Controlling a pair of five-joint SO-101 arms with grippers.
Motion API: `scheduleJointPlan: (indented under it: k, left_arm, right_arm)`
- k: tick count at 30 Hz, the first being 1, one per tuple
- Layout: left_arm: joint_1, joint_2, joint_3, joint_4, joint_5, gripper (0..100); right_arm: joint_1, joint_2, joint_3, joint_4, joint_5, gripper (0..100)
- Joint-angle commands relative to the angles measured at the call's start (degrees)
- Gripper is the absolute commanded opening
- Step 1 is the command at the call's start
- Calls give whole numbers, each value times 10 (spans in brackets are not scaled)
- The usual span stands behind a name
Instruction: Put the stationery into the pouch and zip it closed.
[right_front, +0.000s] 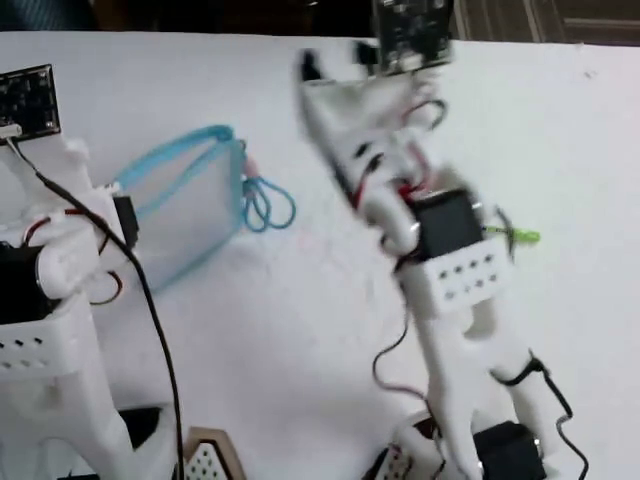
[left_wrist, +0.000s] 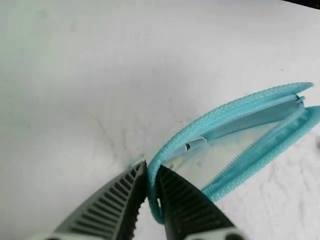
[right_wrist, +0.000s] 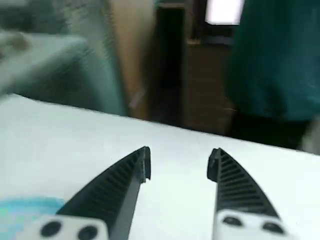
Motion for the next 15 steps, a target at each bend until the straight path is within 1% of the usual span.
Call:
scheduleJointPlan:
  k: [1,5,7,9,10,12,15]
  left_arm:
    - [-2,15,-3,-6,-1,24]
    - [-2,15,-3,-6,-1,24]
    - [-2,15,-3,-6,-1,24]
    - [-2,15,-3,-6,-1,24]
    - [-2,15,-3,-6,-1,24]
    - [-2,15,-3,-6,-1,24]
    - [-2,15,-3,-6,-1,24]
  right_arm:
    - [69,34,-2,110,193,187]
    - [135,109,0,233,457,187]
    - [169,152,6,267,571,189]
    - [202,190,11,279,659,188]
    - [219,210,11,279,694,188]
    - [252,245,11,277,734,188]
    - [294,293,10,261,759,187]
